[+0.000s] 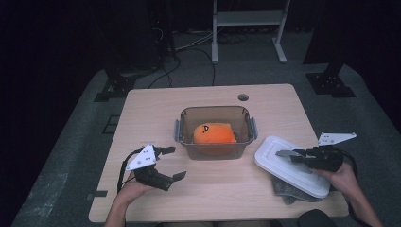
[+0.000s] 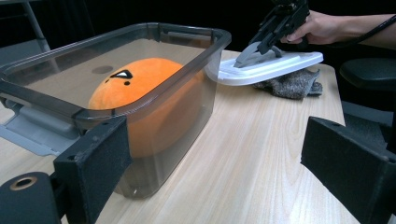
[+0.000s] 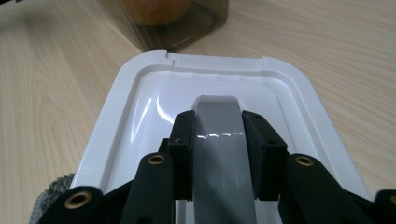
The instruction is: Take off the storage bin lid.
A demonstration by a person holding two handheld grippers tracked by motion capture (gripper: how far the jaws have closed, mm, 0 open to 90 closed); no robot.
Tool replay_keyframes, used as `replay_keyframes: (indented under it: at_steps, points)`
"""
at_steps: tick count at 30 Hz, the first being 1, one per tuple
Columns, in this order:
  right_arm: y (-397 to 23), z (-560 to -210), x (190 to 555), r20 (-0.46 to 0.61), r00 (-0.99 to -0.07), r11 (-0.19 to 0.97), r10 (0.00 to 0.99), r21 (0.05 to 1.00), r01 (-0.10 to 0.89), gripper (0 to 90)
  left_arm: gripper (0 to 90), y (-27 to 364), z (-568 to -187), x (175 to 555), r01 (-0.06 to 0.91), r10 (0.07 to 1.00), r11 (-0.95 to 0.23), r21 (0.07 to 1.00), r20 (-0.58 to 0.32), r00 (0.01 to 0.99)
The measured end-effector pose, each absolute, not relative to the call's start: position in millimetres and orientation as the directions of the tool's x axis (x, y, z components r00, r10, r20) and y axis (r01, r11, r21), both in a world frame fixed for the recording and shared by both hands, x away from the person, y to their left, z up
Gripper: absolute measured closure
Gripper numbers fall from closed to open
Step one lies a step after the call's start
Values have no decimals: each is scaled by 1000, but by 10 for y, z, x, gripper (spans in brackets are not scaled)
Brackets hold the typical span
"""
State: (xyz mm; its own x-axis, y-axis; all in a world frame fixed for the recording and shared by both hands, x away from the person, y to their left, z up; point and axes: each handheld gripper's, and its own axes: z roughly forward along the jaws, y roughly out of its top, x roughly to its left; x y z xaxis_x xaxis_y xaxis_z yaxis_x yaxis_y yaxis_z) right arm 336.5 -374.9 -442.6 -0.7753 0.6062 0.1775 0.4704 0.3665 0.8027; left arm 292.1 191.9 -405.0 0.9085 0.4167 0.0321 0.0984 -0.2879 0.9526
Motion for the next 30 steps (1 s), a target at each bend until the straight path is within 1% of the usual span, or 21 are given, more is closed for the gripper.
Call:
replay_keyframes:
  at_steps: [14,30]
  points:
    - [-3740,-4261,3356,163,-782,363,602,817,449,662,73,1946,-4044,2920,98,421,-289,952,34,907]
    - [-3833,-3981,3272,135,-790,365,598,832,418,662,73,1954,-4053,2921,102,425,-284,953,30,905]
